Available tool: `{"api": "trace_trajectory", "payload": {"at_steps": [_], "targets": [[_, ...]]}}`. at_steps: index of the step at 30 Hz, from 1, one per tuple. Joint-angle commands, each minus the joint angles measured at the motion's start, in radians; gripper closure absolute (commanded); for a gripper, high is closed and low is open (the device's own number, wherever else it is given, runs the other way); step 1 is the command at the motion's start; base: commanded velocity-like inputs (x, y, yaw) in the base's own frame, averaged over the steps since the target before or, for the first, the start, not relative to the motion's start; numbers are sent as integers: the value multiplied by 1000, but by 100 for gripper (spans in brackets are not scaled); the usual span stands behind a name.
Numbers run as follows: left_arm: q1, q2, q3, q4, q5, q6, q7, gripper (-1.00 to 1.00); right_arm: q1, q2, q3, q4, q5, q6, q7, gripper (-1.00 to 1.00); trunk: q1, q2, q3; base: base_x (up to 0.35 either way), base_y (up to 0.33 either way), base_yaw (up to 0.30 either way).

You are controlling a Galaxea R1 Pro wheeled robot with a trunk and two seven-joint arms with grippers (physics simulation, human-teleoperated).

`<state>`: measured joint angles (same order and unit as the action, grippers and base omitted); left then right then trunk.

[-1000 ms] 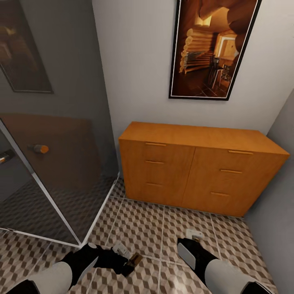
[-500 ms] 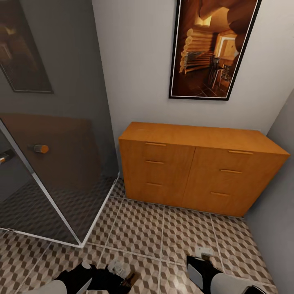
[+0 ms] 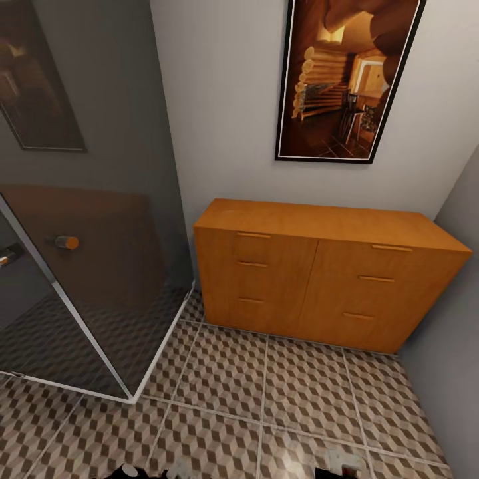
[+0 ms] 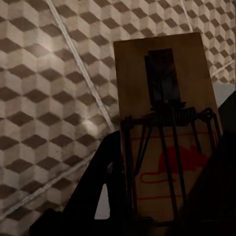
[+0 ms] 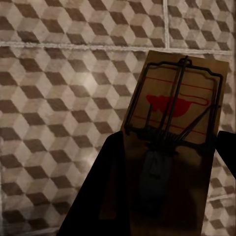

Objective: Take the four mousetraps from the cabinet in the bathroom and place them on the bathroom floor. Make sure all four end up on the same floor surface, and ensure that at least two of them are either under or directly next to the same bathroom sink.

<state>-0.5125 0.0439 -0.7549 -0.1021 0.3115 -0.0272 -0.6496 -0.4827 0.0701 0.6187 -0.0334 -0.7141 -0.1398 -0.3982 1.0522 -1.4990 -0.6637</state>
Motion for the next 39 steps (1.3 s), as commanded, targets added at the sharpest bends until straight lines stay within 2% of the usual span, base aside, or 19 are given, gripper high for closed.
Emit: {"api": "trace_trajectory", "payload": {"at_steps": [1, 6, 13, 17, 39], "targets": [[14, 2, -7, 6, 6, -23, 4, 100, 11, 0, 9, 13, -5, -27, -2, 100, 0, 0, -1, 0, 0, 0], [50, 3, -7, 29, 6, -74, 8, 100, 36, -1, 8, 34, -3, -50, -2, 100, 0, 0, -1, 0, 0, 0], [108, 6, -6, 33, 6, -80, 14, 100, 72, -6, 8, 39, -2, -59, -2, 100, 0, 0, -1, 0, 0, 0], [127, 8, -6, 34, 8, -80, 16, 100, 90, -9, 8, 41, -4, -111, -2, 100, 0, 0, 0, 0, 0, -166], [131, 12, -5, 50, 17, -80, 16, 100, 101, -4, 9, 41, -6, -114, 0, 100, 0, 0, 9, 0, 0, -291]]}}
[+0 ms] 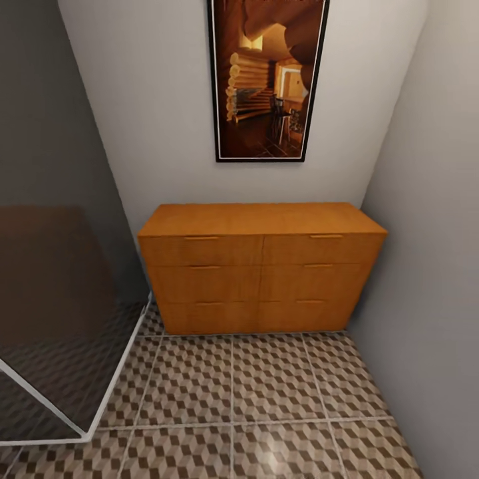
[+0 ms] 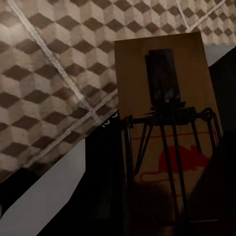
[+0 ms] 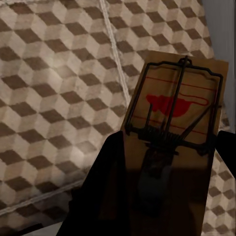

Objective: Take the four mousetraps from the cabinet in the bathroom and place them on the bathroom floor. Make sure all four end up on the same floor surface, and ensure that at least two of them are either under or directly next to the same bathroom sink.

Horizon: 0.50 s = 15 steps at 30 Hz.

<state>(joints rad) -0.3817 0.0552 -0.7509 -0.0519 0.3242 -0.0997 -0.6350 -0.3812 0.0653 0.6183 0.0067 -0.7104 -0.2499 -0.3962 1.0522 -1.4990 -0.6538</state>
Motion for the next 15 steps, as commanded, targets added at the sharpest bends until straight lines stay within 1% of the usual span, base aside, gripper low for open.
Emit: {"api": "trace_trajectory", "payload": {"at_steps": [1, 8, 15], "targets": [[0, 1, -9, 0, 4, -8, 1, 100, 1, 1, 9, 0, -10, -3, -1, 100, 0, 0, 0, 0, 0, -292], [0, 3, -8, 2, 4, -8, 1, 100, 5, -1, 9, 1, -9, -3, -1, 100, 0, 0, 3, 0, 0, -292], [0, 4, -5, 30, 6, -9, 1, 100, 5, -1, 9, 1, -9, -3, -1, 100, 0, 0, 6, 0, 0, -292]]}}
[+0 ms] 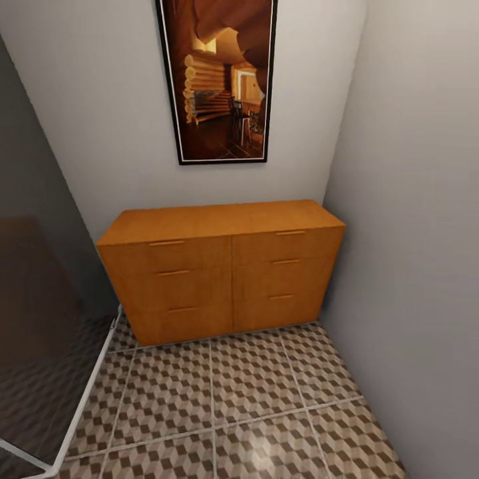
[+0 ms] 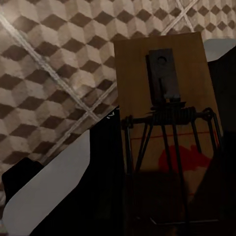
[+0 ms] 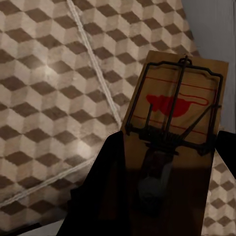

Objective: Take the four mousetraps from the cabinet in the bathroom and place them on the bathroom floor. Make sure all four end up on the same floor surface, and ensure that at least two of them are either under or directly next to the same bathroom sink.

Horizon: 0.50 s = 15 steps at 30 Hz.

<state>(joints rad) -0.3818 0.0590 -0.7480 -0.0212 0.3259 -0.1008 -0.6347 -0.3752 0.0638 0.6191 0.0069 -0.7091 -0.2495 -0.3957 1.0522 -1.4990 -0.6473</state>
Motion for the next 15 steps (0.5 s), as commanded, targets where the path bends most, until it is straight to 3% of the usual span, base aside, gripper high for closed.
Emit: {"api": "trace_trajectory", "payload": {"at_steps": [1, 6, 9, 15], "targets": [[0, 1, -8, 1, 4, -7, 1, 100, 0, 1, 8, 1, -10, -4, -2, 100, 0, 0, 0, 0, 0, -292], [0, 7, -7, 3, 4, -8, 1, 100, 4, 1, 8, 0, -9, -4, -2, 100, 0, 0, 1, 0, 0, -238], [0, 12, -5, 3, 5, -7, 1, 100, 4, 1, 8, -1, -9, -4, -2, 100, 0, 0, 2, -48, 33, -41], [0, 12, -5, 3, 5, -7, 2, 100, 4, 1, 8, -1, -9, -4, -2, 100, 0, 0, 2, -206, 161, -4]]}}
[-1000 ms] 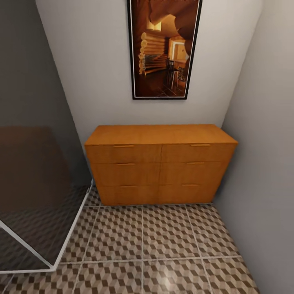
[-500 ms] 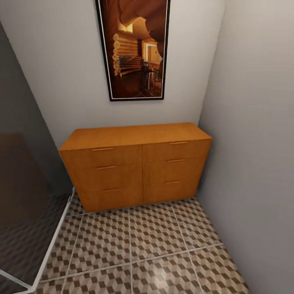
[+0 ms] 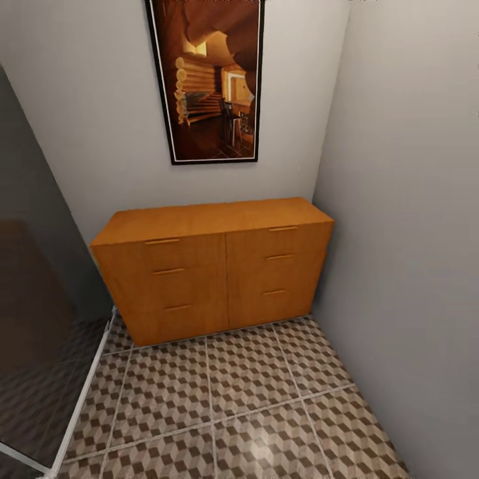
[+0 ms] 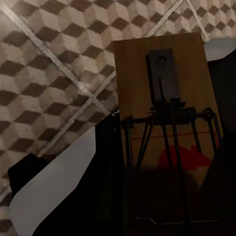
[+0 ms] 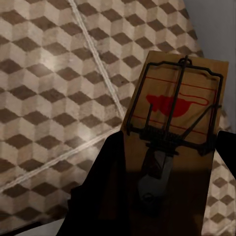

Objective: Take the four mousetraps from the cabinet in the bathroom and place them on the bathroom floor. Make sure all four end up on the same floor surface, and ensure that at least two of them are either under or directly next to the same bathroom sink.

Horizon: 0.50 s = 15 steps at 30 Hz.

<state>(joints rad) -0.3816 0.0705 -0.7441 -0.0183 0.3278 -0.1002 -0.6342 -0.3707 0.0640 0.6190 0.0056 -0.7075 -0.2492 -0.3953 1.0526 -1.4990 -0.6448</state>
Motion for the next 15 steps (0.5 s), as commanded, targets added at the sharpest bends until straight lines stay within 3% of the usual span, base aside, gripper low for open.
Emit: {"api": "trace_trajectory", "payload": {"at_steps": [1, 15], "targets": [[0, 0, -9, 0, 4, -7, 1, 100, 0, 0, 8, 1, -10, -4, -2, 100, -1, 0, -1, -233, 186, -1], [0, 7, -8, 0, 4, -7, 2, 100, 0, 0, 8, 1, -10, -4, -2, 100, -1, 0, -1, -236, 181, 0]]}}
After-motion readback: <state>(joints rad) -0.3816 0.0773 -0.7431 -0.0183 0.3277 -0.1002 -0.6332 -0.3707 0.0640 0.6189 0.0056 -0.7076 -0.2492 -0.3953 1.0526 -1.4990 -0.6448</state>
